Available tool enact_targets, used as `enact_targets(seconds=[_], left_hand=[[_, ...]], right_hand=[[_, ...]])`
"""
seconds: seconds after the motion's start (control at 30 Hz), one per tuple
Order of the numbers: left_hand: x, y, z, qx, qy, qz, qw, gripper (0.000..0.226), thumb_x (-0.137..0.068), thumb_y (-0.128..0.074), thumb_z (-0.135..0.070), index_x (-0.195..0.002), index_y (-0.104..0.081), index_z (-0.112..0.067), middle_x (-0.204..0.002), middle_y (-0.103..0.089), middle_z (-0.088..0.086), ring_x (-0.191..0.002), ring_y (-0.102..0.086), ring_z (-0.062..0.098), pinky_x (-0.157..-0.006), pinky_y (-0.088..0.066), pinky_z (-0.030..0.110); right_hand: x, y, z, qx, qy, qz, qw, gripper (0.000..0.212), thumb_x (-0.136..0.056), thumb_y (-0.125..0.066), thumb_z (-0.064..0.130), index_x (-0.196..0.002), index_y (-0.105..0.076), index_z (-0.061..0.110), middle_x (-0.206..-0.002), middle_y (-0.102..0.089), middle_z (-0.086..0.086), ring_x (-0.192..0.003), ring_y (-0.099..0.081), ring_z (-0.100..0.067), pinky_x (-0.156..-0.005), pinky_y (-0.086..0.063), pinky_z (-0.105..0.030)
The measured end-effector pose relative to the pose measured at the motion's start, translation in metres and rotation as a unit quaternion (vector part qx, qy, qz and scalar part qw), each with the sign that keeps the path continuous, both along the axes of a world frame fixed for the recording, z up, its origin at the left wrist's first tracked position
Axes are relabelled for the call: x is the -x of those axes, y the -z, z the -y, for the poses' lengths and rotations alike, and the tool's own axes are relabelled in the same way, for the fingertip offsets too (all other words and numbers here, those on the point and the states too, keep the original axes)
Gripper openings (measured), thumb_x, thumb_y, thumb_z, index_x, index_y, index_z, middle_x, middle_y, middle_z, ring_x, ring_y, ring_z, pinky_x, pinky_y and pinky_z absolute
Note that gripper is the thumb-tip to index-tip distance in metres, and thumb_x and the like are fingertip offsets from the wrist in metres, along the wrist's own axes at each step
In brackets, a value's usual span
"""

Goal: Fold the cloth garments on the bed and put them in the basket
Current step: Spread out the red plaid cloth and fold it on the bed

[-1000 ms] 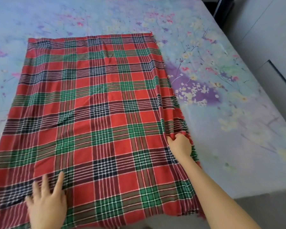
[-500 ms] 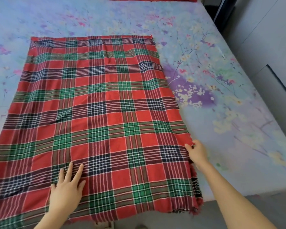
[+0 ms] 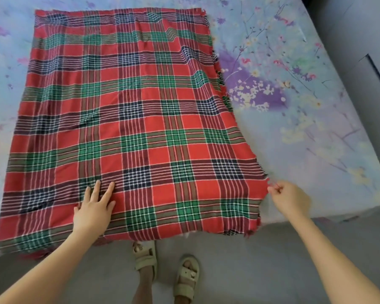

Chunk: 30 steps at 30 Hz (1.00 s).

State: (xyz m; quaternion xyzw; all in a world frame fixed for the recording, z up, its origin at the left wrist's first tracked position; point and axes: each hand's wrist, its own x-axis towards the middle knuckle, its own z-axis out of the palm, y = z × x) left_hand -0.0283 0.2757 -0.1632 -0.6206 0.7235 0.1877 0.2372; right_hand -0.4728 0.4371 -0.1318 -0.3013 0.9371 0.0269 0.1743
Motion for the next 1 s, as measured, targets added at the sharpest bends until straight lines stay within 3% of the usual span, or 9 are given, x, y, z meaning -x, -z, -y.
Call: enact_targets(seconds=[0.1,0.17,0.3,0.43,0.53,0.7,0.83,0.93,1.0], left_hand=[[0.000,-0.002,0.000,-0.002,-0.008,-0.005,1.000,0.054,-0.099,-0.020,-0.045,-0.147,0.006,-0.043,-0.159,0.009,-0.004,-0.146,0.007,0.023,-0.112,-0.025,0.054],[-0.005,-0.001,-0.005,0.002,-0.020,-0.015,1.000,0.054,-0.099,-0.020,-0.044,-0.147,0.004,-0.042,-0.159,0.007,-0.003,-0.146,0.006,0.023,-0.111,-0.027,0.055],[-0.028,0.004,-0.029,0.022,-0.074,-0.027,0.997,0.054,-0.099,-0.022,-0.043,-0.148,0.001,-0.040,-0.159,0.003,-0.004,-0.147,0.004,0.021,-0.108,-0.030,0.055],[-0.050,0.007,-0.042,0.032,-0.093,-0.023,0.995,0.054,-0.100,-0.023,-0.040,-0.149,0.000,-0.038,-0.159,0.006,-0.008,-0.146,0.006,0.017,-0.104,-0.038,0.053],[-0.053,0.009,-0.042,0.028,-0.093,-0.014,0.995,0.054,-0.100,-0.023,-0.039,-0.149,0.001,-0.038,-0.158,0.008,-0.009,-0.146,0.007,0.016,-0.103,-0.039,0.052],[-0.049,0.014,-0.040,0.026,-0.098,-0.013,0.995,0.054,-0.101,-0.022,-0.037,-0.149,0.003,-0.037,-0.158,0.010,-0.007,-0.146,0.008,0.018,-0.106,-0.032,0.055],[-0.054,0.015,-0.040,0.037,-0.088,-0.028,0.995,0.054,-0.100,-0.022,-0.041,-0.149,0.001,-0.038,-0.158,0.007,-0.008,-0.146,0.006,0.016,-0.100,-0.042,0.053],[-0.060,0.009,-0.049,0.102,-0.080,-0.051,0.990,0.052,-0.099,-0.031,-0.041,-0.149,-0.018,-0.032,-0.158,-0.013,-0.004,-0.146,-0.010,0.016,-0.082,-0.052,0.042],[-0.069,0.007,-0.057,0.193,-0.141,-0.099,0.966,0.044,-0.097,-0.044,-0.030,-0.139,-0.042,-0.016,-0.146,-0.040,0.009,-0.134,-0.037,0.028,-0.081,-0.050,0.045]], right_hand=[[-0.021,0.003,0.002,0.037,-0.066,-0.111,0.991,0.020,-0.082,-0.069,0.022,-0.092,-0.064,0.006,-0.088,-0.067,-0.020,-0.086,-0.062,-0.040,-0.074,-0.041,-0.041],[-0.035,0.003,-0.004,0.106,-0.017,-0.085,0.991,0.028,-0.083,-0.067,0.022,-0.103,-0.060,0.003,-0.095,-0.066,-0.022,-0.088,-0.060,-0.041,-0.073,-0.043,-0.044],[-0.064,0.019,-0.017,0.115,0.028,0.155,0.981,0.034,-0.089,-0.062,0.032,-0.115,-0.060,0.010,-0.106,-0.067,-0.007,-0.100,-0.062,-0.030,-0.085,-0.048,-0.038],[-0.078,0.024,-0.010,0.197,0.247,0.338,0.886,0.024,-0.078,-0.073,0.012,-0.100,-0.065,0.008,-0.089,-0.070,-0.008,-0.080,-0.066,-0.026,-0.073,-0.055,-0.040],[-0.078,0.014,-0.007,0.208,0.311,0.419,0.827,0.029,-0.074,-0.071,-0.003,-0.099,-0.063,0.008,-0.081,-0.066,-0.007,-0.073,-0.064,-0.024,-0.064,-0.051,-0.031],[-0.070,0.005,-0.031,0.213,0.238,0.438,0.841,0.014,-0.080,-0.068,0.004,-0.088,-0.067,0.016,-0.076,-0.070,0.001,-0.070,-0.065,-0.017,-0.062,-0.048,-0.028],[-0.053,0.021,-0.069,0.121,0.158,0.285,0.938,0.035,-0.080,-0.071,0.009,-0.058,-0.048,0.023,-0.057,-0.051,0.001,-0.062,-0.052,-0.022,-0.059,-0.035,-0.031],[-0.050,0.028,-0.088,0.043,0.161,0.081,0.983,0.008,-0.085,-0.065,0.020,-0.090,-0.060,0.017,-0.091,-0.064,-0.012,-0.094,-0.061,-0.033,-0.080,-0.042,-0.037],[-0.056,0.036,-0.091,0.099,0.230,0.134,0.959,0.032,-0.087,-0.064,0.020,-0.116,-0.056,0.009,-0.116,-0.063,-0.013,-0.111,-0.056,-0.033,-0.092,-0.040,-0.040]])
